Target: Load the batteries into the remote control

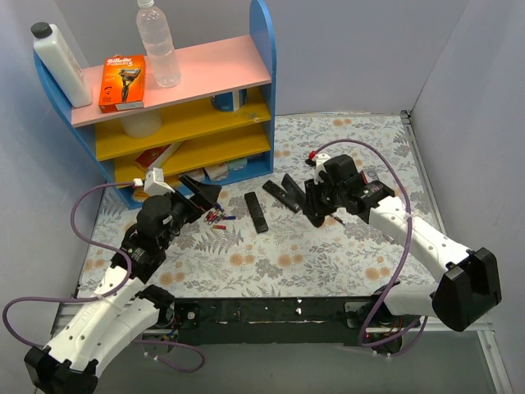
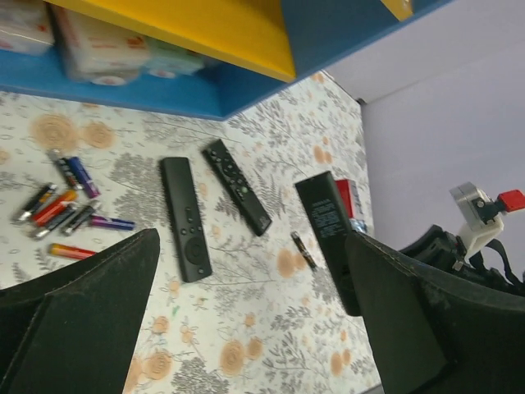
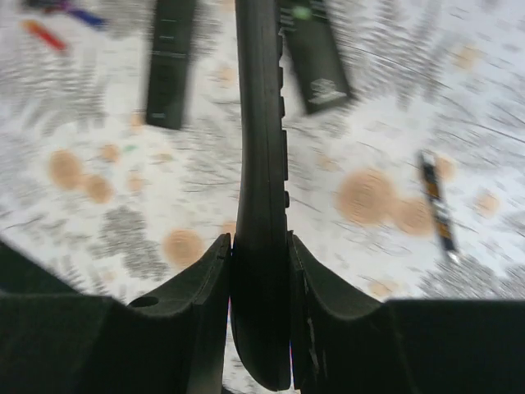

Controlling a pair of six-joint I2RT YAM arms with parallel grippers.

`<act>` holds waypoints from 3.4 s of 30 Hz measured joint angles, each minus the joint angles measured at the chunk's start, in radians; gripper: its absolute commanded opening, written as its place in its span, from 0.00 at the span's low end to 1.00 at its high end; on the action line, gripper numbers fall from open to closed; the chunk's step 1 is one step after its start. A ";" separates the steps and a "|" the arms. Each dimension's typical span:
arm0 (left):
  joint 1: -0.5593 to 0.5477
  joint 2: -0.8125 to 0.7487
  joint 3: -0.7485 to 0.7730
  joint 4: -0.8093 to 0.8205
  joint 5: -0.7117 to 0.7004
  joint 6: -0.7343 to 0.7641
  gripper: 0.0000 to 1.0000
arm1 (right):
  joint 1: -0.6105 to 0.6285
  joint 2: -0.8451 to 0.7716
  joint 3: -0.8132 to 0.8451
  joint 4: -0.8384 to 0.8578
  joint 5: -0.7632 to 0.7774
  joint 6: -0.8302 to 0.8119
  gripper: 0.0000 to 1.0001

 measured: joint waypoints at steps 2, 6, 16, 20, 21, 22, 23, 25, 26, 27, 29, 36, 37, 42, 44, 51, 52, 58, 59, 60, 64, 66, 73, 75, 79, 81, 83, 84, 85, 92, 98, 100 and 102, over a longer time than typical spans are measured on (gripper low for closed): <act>0.000 -0.026 -0.006 -0.030 -0.042 0.022 0.98 | -0.024 -0.003 -0.016 -0.025 0.103 -0.014 0.01; 0.000 -0.052 -0.016 -0.068 -0.098 0.065 0.98 | -0.077 -0.011 -0.066 -0.037 0.313 -0.025 0.01; 0.000 -0.058 -0.049 -0.093 -0.160 0.165 0.98 | -0.187 0.097 -0.118 0.156 0.572 -0.197 0.01; 0.000 -0.065 -0.066 -0.095 -0.169 0.200 0.98 | -0.201 0.256 -0.063 0.223 0.631 -0.261 0.01; 0.000 -0.068 -0.072 -0.093 -0.172 0.208 0.98 | -0.203 0.298 -0.043 0.235 0.644 -0.274 0.01; 0.000 -0.073 -0.078 -0.094 -0.174 0.215 0.98 | -0.203 0.338 -0.024 0.245 0.653 -0.287 0.01; 0.000 -0.078 -0.087 -0.090 -0.177 0.224 0.98 | -0.204 0.376 -0.004 0.256 0.663 -0.299 0.01; 0.000 -0.089 -0.104 -0.087 -0.179 0.237 0.98 | -0.205 0.440 0.036 0.267 0.679 -0.315 0.01; 0.000 -0.093 -0.113 -0.085 -0.179 0.242 0.98 | -0.205 0.471 0.058 0.271 0.689 -0.324 0.01; 0.000 -0.095 -0.122 -0.079 -0.179 0.247 0.98 | -0.205 0.497 0.080 0.275 0.697 -0.332 0.01; 0.000 -0.095 -0.137 -0.068 -0.179 0.255 0.98 | -0.205 0.547 0.126 0.278 0.707 -0.341 0.02; 0.000 -0.061 -0.146 -0.048 -0.180 0.280 0.98 | -0.205 0.689 0.270 0.242 0.694 -0.340 0.38; 0.000 -0.059 -0.146 -0.045 -0.180 0.283 0.98 | -0.205 0.698 0.278 0.231 0.687 -0.338 0.45; 0.000 -0.059 -0.146 -0.025 -0.180 0.291 0.98 | -0.204 0.719 0.317 0.170 0.649 -0.326 0.55; 0.000 -0.059 -0.146 -0.021 -0.180 0.291 0.98 | -0.204 0.719 0.326 0.152 0.626 -0.317 0.58; 0.000 -0.060 -0.148 -0.016 -0.180 0.294 0.98 | -0.205 0.710 0.365 0.088 0.509 -0.278 0.72; 0.000 -0.060 -0.148 -0.016 -0.179 0.295 0.98 | -0.206 0.702 0.367 0.082 0.490 -0.276 0.75; 0.000 -0.061 -0.153 -0.009 -0.167 0.296 0.98 | -0.205 0.555 0.366 0.078 0.370 -0.251 0.85; 0.000 -0.061 -0.153 -0.009 -0.163 0.296 0.98 | -0.204 0.516 0.366 0.082 0.352 -0.247 0.87; 0.000 -0.062 -0.153 -0.008 -0.160 0.296 0.98 | -0.204 0.475 0.365 0.090 0.337 -0.240 0.92; 0.000 -0.070 -0.153 -0.008 -0.148 0.296 0.98 | -0.204 0.285 0.298 0.181 0.288 -0.212 0.94; 0.000 -0.078 -0.153 -0.008 -0.142 0.295 0.98 | -0.205 0.178 0.223 0.244 0.277 -0.181 0.94; 0.000 -0.069 -0.153 -0.004 -0.121 0.277 0.98 | -0.212 -0.124 -0.005 0.343 0.246 -0.098 0.96; 0.000 -0.051 -0.153 -0.004 -0.111 0.259 0.98 | -0.214 -0.189 -0.054 0.355 0.241 -0.097 0.96; 0.000 0.003 -0.143 -0.009 -0.079 0.208 0.98 | -0.214 -0.353 -0.178 0.372 0.242 -0.098 0.97; 0.000 0.032 -0.129 -0.025 -0.069 0.180 0.98 | -0.214 -0.445 -0.238 0.375 0.251 -0.098 0.97; 0.000 0.051 -0.111 -0.040 -0.056 0.153 0.98 | -0.214 -0.535 -0.297 0.394 0.277 -0.090 0.98; 0.000 0.058 -0.100 -0.050 -0.053 0.139 0.98 | -0.214 -0.570 -0.319 0.402 0.290 -0.085 0.98; 0.000 0.063 -0.091 -0.059 -0.052 0.129 0.98 | -0.214 -0.607 -0.349 0.422 0.308 -0.077 0.98; 0.000 0.085 -0.024 -0.111 -0.057 0.084 0.98 | -0.214 -0.761 -0.520 0.518 0.381 -0.026 0.98; 0.000 0.103 -0.005 -0.123 -0.071 0.099 0.98 | -0.214 -0.703 -0.507 0.503 0.338 -0.021 0.98; 0.000 0.124 0.003 -0.124 -0.069 0.121 0.98 | -0.213 -0.676 -0.492 0.481 0.327 -0.011 0.98; 0.000 0.151 0.013 -0.124 -0.056 0.146 0.98 | -0.213 -0.645 -0.476 0.464 0.320 0.001 0.98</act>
